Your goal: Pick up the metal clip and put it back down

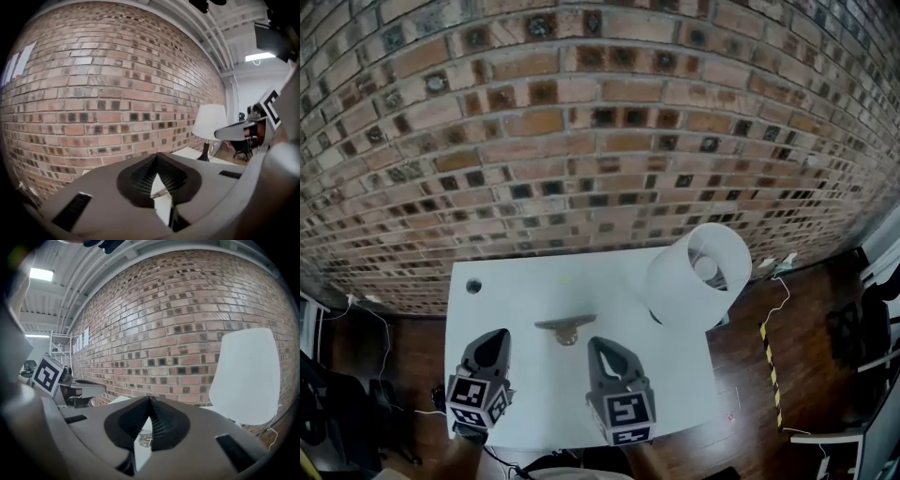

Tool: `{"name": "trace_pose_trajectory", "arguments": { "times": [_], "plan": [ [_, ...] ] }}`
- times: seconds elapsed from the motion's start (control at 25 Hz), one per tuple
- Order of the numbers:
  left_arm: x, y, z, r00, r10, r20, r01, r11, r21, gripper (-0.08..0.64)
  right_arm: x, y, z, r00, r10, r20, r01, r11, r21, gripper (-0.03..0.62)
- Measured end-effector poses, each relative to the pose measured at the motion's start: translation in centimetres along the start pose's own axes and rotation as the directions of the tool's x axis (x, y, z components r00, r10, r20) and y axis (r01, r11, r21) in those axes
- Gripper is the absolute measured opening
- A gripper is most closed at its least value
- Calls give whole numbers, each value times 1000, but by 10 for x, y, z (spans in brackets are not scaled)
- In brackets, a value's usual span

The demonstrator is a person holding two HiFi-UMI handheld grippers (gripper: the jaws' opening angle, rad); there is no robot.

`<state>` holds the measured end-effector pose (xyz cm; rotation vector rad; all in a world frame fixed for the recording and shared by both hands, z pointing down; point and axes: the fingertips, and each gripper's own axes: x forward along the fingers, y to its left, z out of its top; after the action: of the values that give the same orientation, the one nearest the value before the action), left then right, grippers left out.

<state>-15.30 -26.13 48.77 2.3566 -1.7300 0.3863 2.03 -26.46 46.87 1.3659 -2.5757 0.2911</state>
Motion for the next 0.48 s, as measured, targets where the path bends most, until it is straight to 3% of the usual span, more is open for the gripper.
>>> {"name": "trace_pose_trajectory", "arguments": {
  "times": [0.12,0.32,0.48],
  "plan": [
    [-20,5,21,999,-16,52,18,999,-38,2,-11,15,12,1000,6,21,-6,1000,-11,-17],
    [-55,10,51,988,-35,148,40,999,-32,2,-29,39,31,998,2,57,1,999,-46,-17],
    [-86,2,56,984,-59,168,61,998,-6,2,-49,65,40,996,-4,84,9,998,-62,-17]
  ]
}}
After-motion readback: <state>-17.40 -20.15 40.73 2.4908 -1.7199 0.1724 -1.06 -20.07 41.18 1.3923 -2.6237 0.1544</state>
